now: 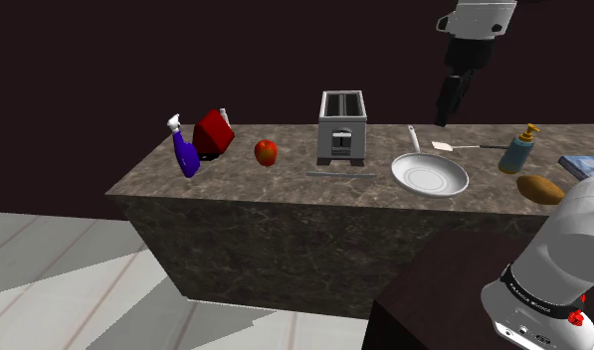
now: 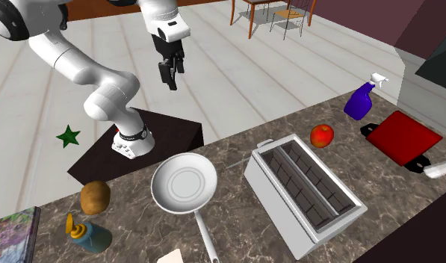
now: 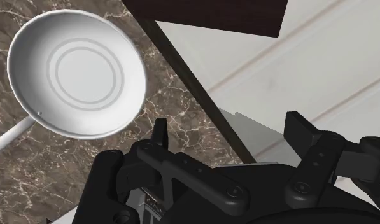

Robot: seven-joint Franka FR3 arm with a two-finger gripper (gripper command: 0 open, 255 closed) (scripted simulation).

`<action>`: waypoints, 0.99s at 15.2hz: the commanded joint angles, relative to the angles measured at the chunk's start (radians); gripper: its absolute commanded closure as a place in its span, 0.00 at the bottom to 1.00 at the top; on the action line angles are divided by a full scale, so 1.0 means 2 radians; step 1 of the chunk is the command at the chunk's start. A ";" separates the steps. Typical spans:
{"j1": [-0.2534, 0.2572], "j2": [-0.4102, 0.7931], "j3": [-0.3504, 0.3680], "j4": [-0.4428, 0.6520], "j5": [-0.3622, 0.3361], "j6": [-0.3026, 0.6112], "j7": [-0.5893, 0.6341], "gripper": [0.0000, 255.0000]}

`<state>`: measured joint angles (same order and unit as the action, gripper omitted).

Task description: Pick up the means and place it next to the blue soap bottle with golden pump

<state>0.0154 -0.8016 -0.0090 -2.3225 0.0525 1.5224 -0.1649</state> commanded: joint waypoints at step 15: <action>0.030 0.207 -0.035 -0.006 -0.018 0.221 -0.136 0.00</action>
<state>0.0711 -0.4215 -0.0745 -2.3381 0.0169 1.9317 -0.4153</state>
